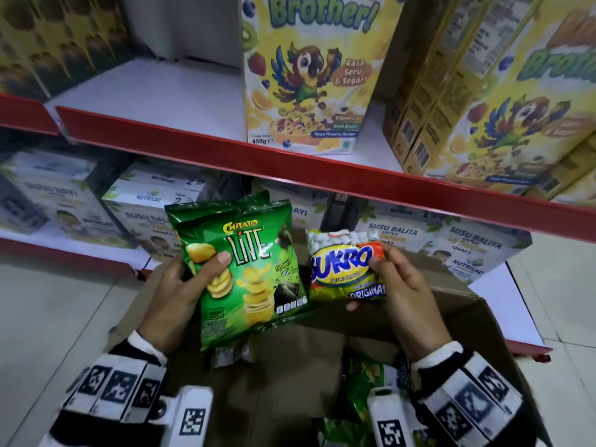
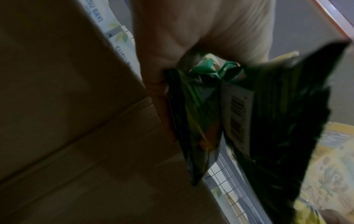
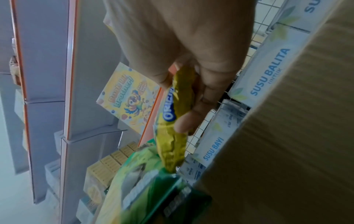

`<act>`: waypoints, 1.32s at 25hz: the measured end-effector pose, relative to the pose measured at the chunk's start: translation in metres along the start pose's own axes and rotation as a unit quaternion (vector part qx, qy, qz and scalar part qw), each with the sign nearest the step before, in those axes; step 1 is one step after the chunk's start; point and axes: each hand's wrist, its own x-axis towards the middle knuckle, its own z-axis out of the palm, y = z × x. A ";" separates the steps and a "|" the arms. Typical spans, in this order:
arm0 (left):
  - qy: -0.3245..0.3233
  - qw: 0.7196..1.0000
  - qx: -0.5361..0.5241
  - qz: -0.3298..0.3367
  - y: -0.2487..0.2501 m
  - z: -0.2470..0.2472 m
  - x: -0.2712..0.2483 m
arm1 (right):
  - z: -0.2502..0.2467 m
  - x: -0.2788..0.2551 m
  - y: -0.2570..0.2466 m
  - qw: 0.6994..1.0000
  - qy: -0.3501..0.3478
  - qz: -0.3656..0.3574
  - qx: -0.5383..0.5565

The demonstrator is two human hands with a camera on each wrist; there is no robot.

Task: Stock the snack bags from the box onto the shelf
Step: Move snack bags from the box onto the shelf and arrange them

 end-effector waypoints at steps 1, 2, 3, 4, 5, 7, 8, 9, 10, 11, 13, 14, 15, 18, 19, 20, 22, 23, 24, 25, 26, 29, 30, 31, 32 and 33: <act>0.002 1.000 -0.001 0.000 -0.005 0.004 0.002 | -0.001 0.001 0.005 1.000 0.001 -0.007 0.009; 0.002 1.000 0.003 0.005 -0.008 0.009 0.003 | -0.003 0.002 0.008 1.000 0.004 -0.010 0.015; 0.001 1.000 0.013 0.014 -0.008 0.013 0.005 | -0.004 0.003 0.010 1.000 0.010 -0.012 0.019; -0.001 0.999 0.024 0.026 -0.005 0.018 0.007 | -0.005 0.004 0.010 1.000 0.014 -0.012 0.025; 0.000 0.999 0.038 0.032 0.000 0.021 0.009 | -0.005 0.004 0.009 0.999 0.019 -0.007 0.031; 0.007 0.997 0.066 0.032 0.016 0.024 0.011 | -0.003 0.003 -0.002 0.999 0.031 0.009 0.036; 0.018 0.996 0.078 0.027 0.020 0.024 0.009 | 0.000 0.000 -0.008 0.999 0.032 0.016 0.026; 0.030 0.996 0.082 0.012 0.026 0.023 0.007 | 0.003 -0.001 -0.018 0.999 0.025 0.022 0.005; 0.044 0.996 0.076 -0.016 0.034 0.024 0.002 | 0.006 -0.005 -0.028 0.999 0.022 0.027 -0.020; 0.055 0.996 0.065 -0.041 0.045 0.026 -0.004 | 0.010 -0.009 -0.042 0.999 0.019 0.031 -0.040; 0.057 0.994 0.070 -0.058 0.075 0.029 -0.014 | 0.018 -0.015 -0.074 0.998 0.006 0.030 -0.059; 0.056 0.993 0.078 -0.067 0.092 0.032 -0.018 | 0.019 -0.017 -0.090 0.997 0.004 0.020 -0.069; 0.059 0.992 0.079 -0.078 0.113 0.037 -0.022 | 0.020 -0.018 -0.110 0.997 0.004 0.011 -0.080; 0.062 0.993 0.075 -0.073 0.178 0.052 -0.028 | 0.029 -0.021 -0.173 0.995 0.002 -0.015 -0.096; 0.066 0.993 0.074 -0.063 0.206 0.060 -0.029 | 0.032 -0.023 -0.197 0.995 0.003 -0.026 -0.095; 0.071 0.994 0.068 -0.055 0.235 0.069 -0.031 | 0.036 -0.026 -0.224 0.995 0.004 -0.035 -0.093; 0.078 0.995 0.054 -0.039 0.297 0.087 -0.036 | 0.044 -0.034 -0.283 0.996 -0.006 -0.036 -0.085; 0.080 0.995 0.049 -0.034 0.327 0.096 -0.038 | 0.047 -0.040 -0.315 0.996 -0.008 -0.031 -0.084; 0.076 0.996 0.045 -0.028 0.357 0.105 -0.040 | 0.050 -0.044 -0.347 0.996 -0.014 -0.032 -0.085; 0.072 0.997 0.037 -0.019 0.380 0.112 -0.042 | 0.052 -0.050 -0.372 0.996 -0.022 -0.037 -0.078; 0.066 0.997 0.034 -0.012 0.411 0.120 -0.043 | 0.054 -0.056 -0.406 0.996 -0.031 -0.046 -0.075; 0.039 0.998 0.033 0.019 0.500 0.147 -0.041 | 0.059 -0.071 -0.503 0.991 -0.037 -0.080 -0.097; 0.027 0.999 0.035 0.031 0.527 0.154 -0.040 | 0.059 -0.076 -0.532 0.991 -0.032 -0.090 -0.097; 0.017 0.998 0.035 0.044 0.551 0.162 -0.037 | 0.059 -0.080 -0.559 0.990 -0.026 -0.104 -0.093; 0.006 0.998 0.034 0.056 0.574 0.170 -0.033 | 0.060 -0.081 -0.586 0.988 -0.018 -0.124 -0.094; -0.002 0.997 0.032 0.064 0.591 0.176 -0.030 | 0.060 -0.083 -0.605 0.985 -0.008 -0.143 -0.096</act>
